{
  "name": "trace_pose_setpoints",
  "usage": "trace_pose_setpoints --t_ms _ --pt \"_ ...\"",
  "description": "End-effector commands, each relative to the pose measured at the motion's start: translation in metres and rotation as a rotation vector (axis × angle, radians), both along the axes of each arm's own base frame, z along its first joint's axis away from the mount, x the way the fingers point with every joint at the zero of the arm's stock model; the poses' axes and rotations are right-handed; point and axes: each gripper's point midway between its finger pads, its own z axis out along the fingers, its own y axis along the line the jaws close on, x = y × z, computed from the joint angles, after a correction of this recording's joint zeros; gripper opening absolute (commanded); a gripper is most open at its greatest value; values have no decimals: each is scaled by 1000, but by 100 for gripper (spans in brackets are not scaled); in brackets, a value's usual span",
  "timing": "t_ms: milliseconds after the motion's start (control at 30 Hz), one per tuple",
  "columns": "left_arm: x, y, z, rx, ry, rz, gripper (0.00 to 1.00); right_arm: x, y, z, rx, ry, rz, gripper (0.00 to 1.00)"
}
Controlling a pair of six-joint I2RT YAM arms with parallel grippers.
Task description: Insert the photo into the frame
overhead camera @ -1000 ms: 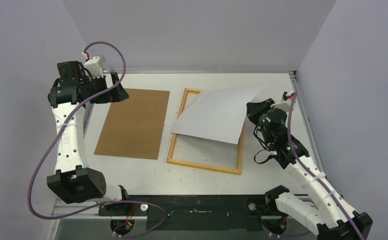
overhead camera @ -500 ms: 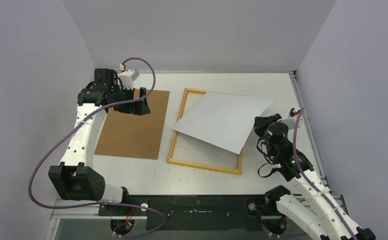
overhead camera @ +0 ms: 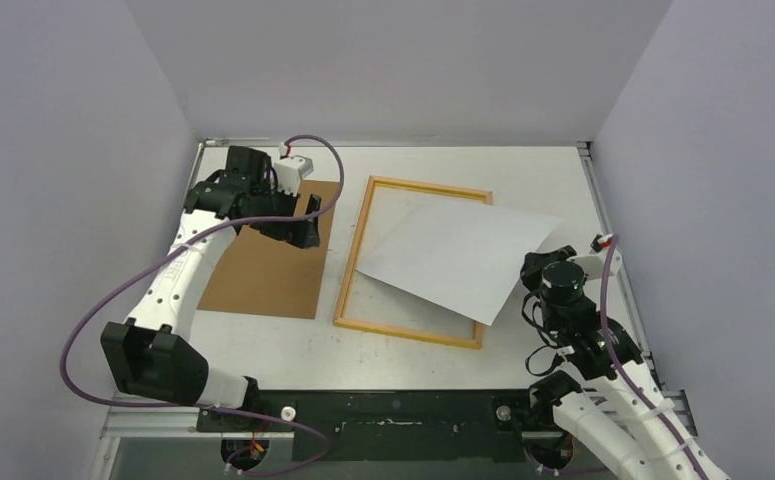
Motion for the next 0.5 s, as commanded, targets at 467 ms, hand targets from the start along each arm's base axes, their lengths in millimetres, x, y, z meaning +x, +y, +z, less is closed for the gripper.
trace_pose_setpoints --t_ms 467 --pt "-37 -68 34 206 -291 -445 96 -14 23 -20 97 84 60 16"
